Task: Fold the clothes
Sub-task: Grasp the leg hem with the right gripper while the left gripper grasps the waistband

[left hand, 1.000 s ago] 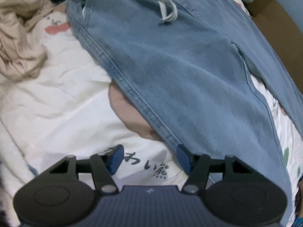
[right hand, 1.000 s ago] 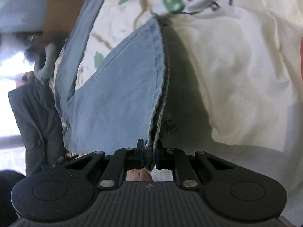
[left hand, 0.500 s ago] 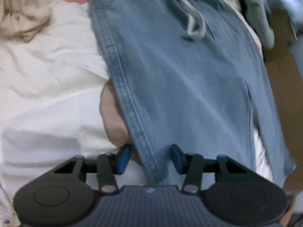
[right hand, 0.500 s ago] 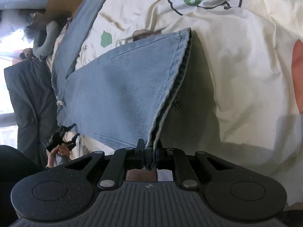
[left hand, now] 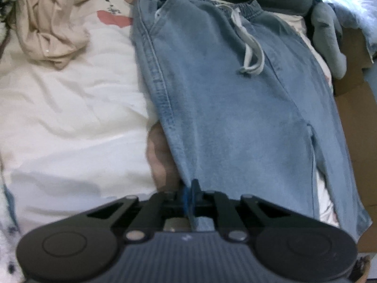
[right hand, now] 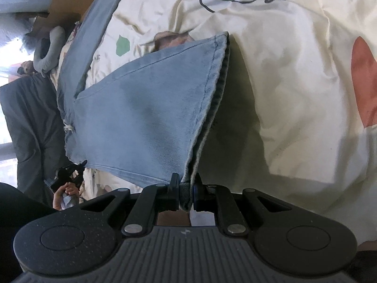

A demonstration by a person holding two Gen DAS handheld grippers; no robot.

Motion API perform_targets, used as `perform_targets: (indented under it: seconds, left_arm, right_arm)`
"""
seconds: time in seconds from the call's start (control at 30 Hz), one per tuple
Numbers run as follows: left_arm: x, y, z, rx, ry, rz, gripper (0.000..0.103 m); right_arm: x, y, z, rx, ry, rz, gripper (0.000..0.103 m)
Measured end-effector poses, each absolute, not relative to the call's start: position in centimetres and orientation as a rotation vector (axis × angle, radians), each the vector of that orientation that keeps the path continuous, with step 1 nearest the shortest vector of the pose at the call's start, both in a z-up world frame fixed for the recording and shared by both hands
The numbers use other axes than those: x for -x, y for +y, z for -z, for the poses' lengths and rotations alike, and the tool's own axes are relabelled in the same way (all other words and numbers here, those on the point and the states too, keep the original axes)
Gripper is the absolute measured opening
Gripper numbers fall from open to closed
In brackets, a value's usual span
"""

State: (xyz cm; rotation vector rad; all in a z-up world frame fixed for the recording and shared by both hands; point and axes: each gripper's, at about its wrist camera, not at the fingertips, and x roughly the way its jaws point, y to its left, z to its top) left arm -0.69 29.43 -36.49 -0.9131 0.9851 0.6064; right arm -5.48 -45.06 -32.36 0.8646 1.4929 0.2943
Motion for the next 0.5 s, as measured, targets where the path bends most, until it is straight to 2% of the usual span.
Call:
perform_targets:
  seconds: [0.2,0.33,0.5]
  left_arm:
    - [-0.4,29.6,36.4,0.879,1.049,-0.611,0.004]
    - [-1.0,30.4,35.4,0.844,1.103,-0.61,0.014]
    - [-0.2,31.9,33.5,0.803,1.11,-0.643,0.015]
  right_arm:
    - [6.3,-44.8,33.9,-0.84,1.529,-0.258,0.009]
    - [6.7,-44.8,35.0,-0.819,1.568,-0.21,0.01]
    - [6.9,-45.7,35.3,-0.794,1.573,-0.168,0.012]
